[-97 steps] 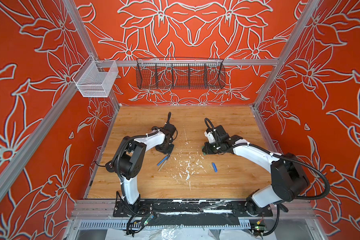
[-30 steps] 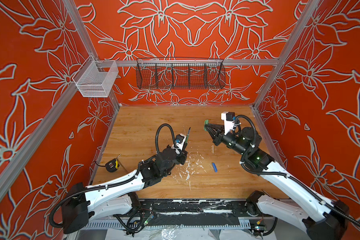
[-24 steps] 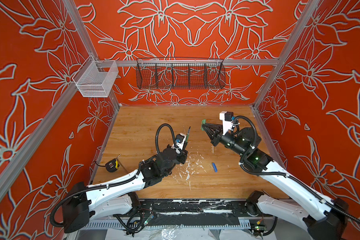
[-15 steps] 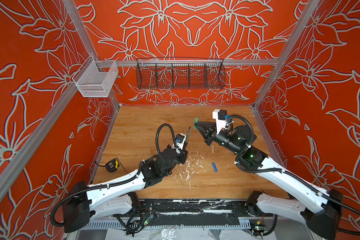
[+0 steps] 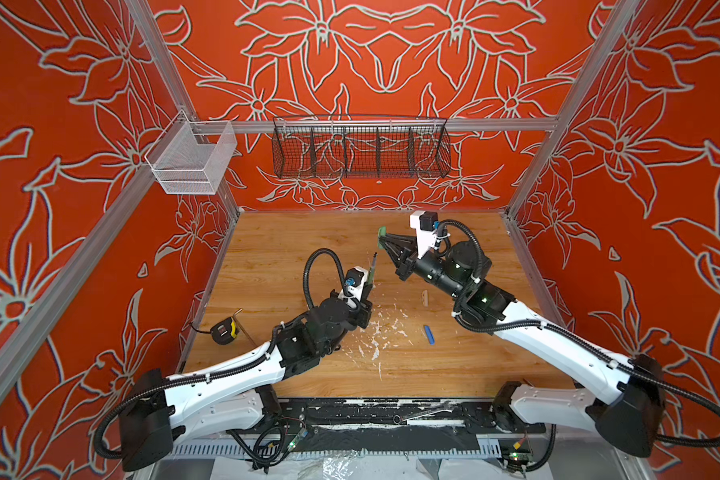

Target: Insert the pens into the pen caps

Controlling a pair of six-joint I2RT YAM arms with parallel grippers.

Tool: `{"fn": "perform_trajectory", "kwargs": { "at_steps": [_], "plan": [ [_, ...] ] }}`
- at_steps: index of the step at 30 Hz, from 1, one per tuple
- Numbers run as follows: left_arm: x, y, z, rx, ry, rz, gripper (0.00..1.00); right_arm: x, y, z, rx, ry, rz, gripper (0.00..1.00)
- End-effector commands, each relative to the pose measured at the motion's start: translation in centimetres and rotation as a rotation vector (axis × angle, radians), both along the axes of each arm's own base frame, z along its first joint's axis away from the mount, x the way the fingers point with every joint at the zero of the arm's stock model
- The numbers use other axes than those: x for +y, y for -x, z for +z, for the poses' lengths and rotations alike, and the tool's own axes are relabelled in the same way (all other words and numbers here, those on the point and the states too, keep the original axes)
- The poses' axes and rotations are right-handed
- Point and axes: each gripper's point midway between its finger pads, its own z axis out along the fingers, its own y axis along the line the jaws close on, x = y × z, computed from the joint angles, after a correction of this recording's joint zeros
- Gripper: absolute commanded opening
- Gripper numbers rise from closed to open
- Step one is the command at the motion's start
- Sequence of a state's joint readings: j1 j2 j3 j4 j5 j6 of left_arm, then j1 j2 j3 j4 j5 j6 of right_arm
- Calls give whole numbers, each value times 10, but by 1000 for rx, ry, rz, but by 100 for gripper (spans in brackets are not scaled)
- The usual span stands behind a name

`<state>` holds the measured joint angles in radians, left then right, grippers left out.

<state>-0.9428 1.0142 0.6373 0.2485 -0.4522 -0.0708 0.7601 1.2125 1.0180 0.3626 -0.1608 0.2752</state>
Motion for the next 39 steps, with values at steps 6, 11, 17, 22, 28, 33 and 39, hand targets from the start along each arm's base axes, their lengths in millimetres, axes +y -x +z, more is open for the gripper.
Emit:
{"fn": "perform_trajectory", "kwargs": {
  "at_steps": [6, 11, 17, 22, 28, 33, 39],
  "plan": [
    [5, 1, 5, -13, 16, 19, 0, 5, 5, 30, -23, -133, 41, 13],
    [5, 1, 5, -13, 13, 23, 0, 6, 6, 24, -7, -120, 50, 13],
    [6, 0, 4, -13, 13, 31, 0, 13, 3, 10, 21, -108, 63, 13],
    [8, -1, 4, -13, 4, 38, 0, 16, 2, 2, 40, -102, 70, 13],
    [8, -1, 4, -13, -1, 42, 0, 20, 2, -7, 64, -98, 84, 13],
    [10, -1, 3, -16, 6, 49, 0, 22, 4, -15, 70, -82, 97, 13],
    [11, -1, 2, -14, 0, 55, 0, 21, 6, -19, 79, -78, 98, 13]
  ]
}}
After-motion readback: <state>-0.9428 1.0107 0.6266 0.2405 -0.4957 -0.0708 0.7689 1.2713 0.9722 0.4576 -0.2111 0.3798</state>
